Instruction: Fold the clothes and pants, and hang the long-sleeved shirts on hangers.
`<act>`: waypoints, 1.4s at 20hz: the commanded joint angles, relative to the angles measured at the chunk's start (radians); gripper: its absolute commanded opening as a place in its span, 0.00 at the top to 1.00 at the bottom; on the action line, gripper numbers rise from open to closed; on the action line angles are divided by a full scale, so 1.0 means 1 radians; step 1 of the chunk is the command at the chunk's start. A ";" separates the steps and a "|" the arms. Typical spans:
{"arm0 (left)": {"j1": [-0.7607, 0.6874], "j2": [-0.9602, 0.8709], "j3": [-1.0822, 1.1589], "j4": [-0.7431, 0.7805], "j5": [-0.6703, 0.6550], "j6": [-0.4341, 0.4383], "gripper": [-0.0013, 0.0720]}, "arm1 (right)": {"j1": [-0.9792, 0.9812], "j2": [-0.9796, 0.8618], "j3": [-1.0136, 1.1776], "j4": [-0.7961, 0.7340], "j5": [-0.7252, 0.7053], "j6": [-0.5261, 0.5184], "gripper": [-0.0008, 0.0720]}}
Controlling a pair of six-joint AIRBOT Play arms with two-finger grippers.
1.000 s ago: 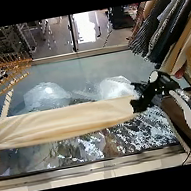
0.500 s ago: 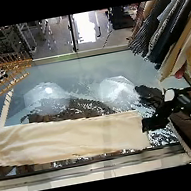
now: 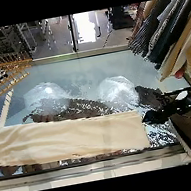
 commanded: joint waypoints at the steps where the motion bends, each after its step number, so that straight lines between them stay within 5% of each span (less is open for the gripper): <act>1: -0.056 0.006 -0.019 -0.079 -0.032 0.019 0.80 | -0.008 -0.112 -0.001 0.086 0.005 -0.140 0.21; 3: -0.100 0.006 -0.059 -0.094 -0.036 0.020 0.91 | 0.028 -0.159 -0.001 0.136 0.011 -0.203 0.22; 4: -0.127 0.006 -0.089 -0.127 -0.043 0.021 0.95 | 0.071 -0.181 0.000 0.174 0.009 -0.245 0.33; 6: -0.204 0.010 -0.172 -0.202 -0.048 0.065 0.95 | 0.176 -0.204 0.000 0.185 -0.062 -0.236 0.85; 7: -0.252 0.014 -0.218 -0.187 -0.047 0.078 0.95 | 0.209 -0.198 0.011 0.127 -0.111 -0.174 0.95; 12: -0.469 0.084 -0.462 -0.103 0.021 0.154 0.95 | 0.206 -0.018 0.264 -0.505 -0.198 0.397 0.96; 15: -0.596 0.126 -0.626 -0.102 0.148 0.158 0.95 | 0.206 0.044 0.436 -0.656 -0.074 0.481 0.96; 19: -0.682 0.126 -0.731 -0.103 0.269 0.162 0.95 | 0.296 0.083 0.583 -0.551 0.120 0.485 0.96; 22: -0.663 0.159 -0.709 -0.102 0.251 0.173 0.95 | 0.510 0.085 0.620 -0.372 0.142 0.616 0.96; 25: -0.594 0.247 -0.687 -0.102 0.232 0.177 0.95 | 0.820 0.015 0.618 -0.378 -0.060 0.819 0.96; 28: -0.498 0.341 -0.687 -0.102 0.208 0.177 0.95 | 1.066 -0.156 0.619 -0.317 -0.288 0.892 0.96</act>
